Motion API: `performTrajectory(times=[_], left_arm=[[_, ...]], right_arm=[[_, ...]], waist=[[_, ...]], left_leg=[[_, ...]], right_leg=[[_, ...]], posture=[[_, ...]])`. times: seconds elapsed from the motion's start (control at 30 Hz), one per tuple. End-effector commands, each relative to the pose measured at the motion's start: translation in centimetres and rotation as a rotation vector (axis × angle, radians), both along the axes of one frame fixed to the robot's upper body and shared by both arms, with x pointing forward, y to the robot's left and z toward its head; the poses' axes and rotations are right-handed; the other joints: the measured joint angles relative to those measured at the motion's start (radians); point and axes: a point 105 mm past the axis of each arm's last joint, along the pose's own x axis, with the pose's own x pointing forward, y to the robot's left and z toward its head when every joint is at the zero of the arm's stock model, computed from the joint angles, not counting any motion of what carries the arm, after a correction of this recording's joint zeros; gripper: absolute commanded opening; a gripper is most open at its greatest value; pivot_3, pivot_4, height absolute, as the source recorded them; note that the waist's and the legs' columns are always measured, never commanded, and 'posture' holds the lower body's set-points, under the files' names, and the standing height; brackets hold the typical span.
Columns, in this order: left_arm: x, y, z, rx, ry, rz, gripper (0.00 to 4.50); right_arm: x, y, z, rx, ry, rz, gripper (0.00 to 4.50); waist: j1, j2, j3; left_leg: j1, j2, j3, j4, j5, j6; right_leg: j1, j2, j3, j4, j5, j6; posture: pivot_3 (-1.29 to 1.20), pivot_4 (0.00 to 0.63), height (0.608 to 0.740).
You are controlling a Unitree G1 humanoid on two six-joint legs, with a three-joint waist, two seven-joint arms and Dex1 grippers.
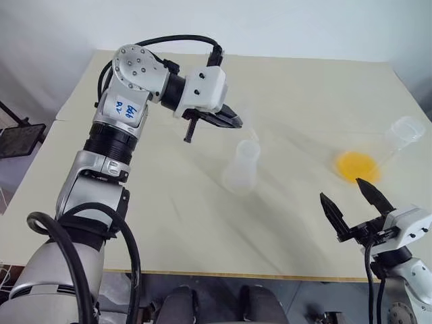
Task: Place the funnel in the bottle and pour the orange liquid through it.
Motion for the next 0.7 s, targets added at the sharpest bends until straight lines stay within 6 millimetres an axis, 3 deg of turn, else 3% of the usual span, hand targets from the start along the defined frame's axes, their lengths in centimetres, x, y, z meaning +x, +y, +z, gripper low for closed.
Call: performTrajectory(times=[0.03, 0.33, 0.43, 0.7], left_arm=[[-0.6, -0.1, 0.5, 0.056, -0.049, -0.045, 0.04], [-0.8, -0.6, -0.5, 0.151, -0.066, -0.086, 0.04], [-1.3, -1.6, -0.5, 0.118, -0.045, -0.114, 0.67], [-1.9, -2.4, 0.0, -0.005, 0.046, -0.131, 3.06]], right_arm=[[-0.3, 0.4, 1.1, -0.012, -0.056, 0.003, 4.5], [0.0, 0.5, 1.3, -0.019, -0.056, 0.017, 4.5], [0.1, 0.5, 1.3, -0.018, -0.055, 0.02, 4.5], [0.2, 0.7, 1.3, -0.014, -0.054, 0.023, 4.5]], waist=[[0.001, 0.0, 0.0], [0.002, 0.0, 0.0], [0.002, 0.0, 0.0], [-0.001, 0.0, 0.0]], left_leg=[[0.0, 0.0, 0.0, 0.0, 0.0, 0.0], [0.0, 0.0, 0.0, 0.0, 0.0, 0.0], [0.0, 0.0, 0.0, 0.0, 0.0, 0.0], [0.0, 0.0, 0.0, 0.0, 0.0, 0.0]], right_leg=[[0.0, 0.0, 0.0, 0.0, 0.0, 0.0], [0.0, 0.0, 0.0, 0.0, 0.0, 0.0], [0.0, 0.0, 0.0, 0.0, 0.0, 0.0], [-0.001, 0.0, 0.0, 0.001, 0.0, 0.0]], posture=[[0.0, 0.15, 0.74], [0.0, 0.15, 0.74], [0.0, 0.15, 0.74], [0.0, 0.15, 0.74]])
